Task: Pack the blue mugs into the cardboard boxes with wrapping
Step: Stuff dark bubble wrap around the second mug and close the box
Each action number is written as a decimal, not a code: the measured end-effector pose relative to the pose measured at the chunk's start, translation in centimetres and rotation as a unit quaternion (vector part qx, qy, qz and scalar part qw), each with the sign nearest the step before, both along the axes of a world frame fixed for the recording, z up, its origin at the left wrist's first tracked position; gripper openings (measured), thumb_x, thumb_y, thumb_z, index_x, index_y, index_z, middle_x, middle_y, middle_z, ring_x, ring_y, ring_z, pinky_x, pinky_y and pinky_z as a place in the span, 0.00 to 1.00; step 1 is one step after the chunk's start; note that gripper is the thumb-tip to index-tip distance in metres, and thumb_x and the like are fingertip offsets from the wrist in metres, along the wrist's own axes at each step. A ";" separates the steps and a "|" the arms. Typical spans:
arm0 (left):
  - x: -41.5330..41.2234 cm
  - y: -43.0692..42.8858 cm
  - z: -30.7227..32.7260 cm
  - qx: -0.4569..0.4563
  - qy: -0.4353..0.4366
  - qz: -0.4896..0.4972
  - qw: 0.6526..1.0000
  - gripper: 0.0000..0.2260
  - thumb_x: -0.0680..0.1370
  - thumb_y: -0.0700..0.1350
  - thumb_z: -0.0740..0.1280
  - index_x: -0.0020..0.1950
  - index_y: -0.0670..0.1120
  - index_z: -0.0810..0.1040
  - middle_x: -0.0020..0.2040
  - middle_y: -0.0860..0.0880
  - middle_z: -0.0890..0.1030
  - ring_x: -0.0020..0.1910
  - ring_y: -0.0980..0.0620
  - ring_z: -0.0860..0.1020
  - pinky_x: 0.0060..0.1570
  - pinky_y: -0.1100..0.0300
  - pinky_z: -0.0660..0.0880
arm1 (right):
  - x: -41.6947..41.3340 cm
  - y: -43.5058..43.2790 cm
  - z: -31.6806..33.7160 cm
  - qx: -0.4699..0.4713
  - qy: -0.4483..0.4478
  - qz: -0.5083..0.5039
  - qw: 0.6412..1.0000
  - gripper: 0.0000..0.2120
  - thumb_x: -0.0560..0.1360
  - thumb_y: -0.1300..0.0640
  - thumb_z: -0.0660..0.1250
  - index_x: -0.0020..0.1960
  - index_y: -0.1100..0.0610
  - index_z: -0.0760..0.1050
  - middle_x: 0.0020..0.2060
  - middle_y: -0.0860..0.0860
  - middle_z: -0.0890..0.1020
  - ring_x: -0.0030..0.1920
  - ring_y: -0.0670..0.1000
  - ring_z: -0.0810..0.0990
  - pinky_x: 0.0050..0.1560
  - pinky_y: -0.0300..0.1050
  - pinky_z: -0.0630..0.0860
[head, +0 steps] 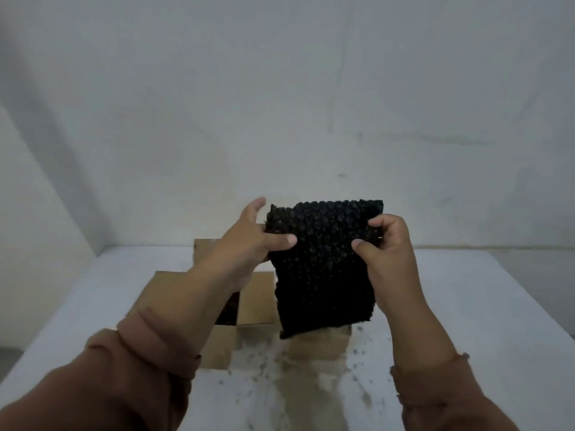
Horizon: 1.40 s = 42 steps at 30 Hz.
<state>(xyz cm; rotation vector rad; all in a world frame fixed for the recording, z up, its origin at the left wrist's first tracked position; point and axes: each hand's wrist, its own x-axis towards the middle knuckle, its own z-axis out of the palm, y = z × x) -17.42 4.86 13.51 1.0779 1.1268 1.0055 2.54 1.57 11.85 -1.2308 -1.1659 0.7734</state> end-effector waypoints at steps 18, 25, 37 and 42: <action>-17.3 0.8 3.8 0.031 -0.117 -0.004 0.993 0.11 0.78 0.39 0.62 0.59 0.41 0.76 0.49 0.44 0.82 0.46 0.47 0.82 0.49 0.53 0.78 | -14.0 3.1 4.9 -0.002 -0.028 0.258 0.966 0.18 0.68 0.65 0.72 0.49 0.44 0.76 0.47 0.45 0.80 0.48 0.46 0.80 0.51 0.43 0.78; -18.6 0.5 0.0 -0.102 -0.171 -0.062 0.978 0.18 0.72 0.54 0.68 0.54 0.42 0.83 0.53 0.42 0.84 0.50 0.45 0.83 0.54 0.50 0.74 | -16.7 4.0 3.1 -0.039 0.124 0.199 0.972 0.19 0.74 0.74 0.61 0.48 0.51 0.75 0.47 0.51 0.78 0.43 0.50 0.79 0.44 0.47 0.78; -18.1 1.0 -3.9 -0.098 -0.132 0.013 0.986 0.24 0.73 0.29 0.66 0.66 0.45 0.71 0.59 0.41 0.81 0.56 0.42 0.79 0.50 0.51 0.76 | -16.2 4.4 -0.8 -0.278 0.047 0.262 0.923 0.14 0.73 0.65 0.67 0.59 0.63 0.76 0.54 0.59 0.82 0.53 0.56 0.81 0.57 0.48 0.76; -19.1 0.8 -4.5 -0.105 -0.124 -0.067 0.984 0.27 0.66 0.30 0.67 0.64 0.46 0.74 0.57 0.44 0.82 0.56 0.45 0.79 0.55 0.53 0.75 | -15.3 4.4 -1.8 -0.221 0.079 0.233 0.944 0.10 0.72 0.70 0.66 0.51 0.59 0.79 0.45 0.55 0.85 0.45 0.53 0.83 0.50 0.48 0.78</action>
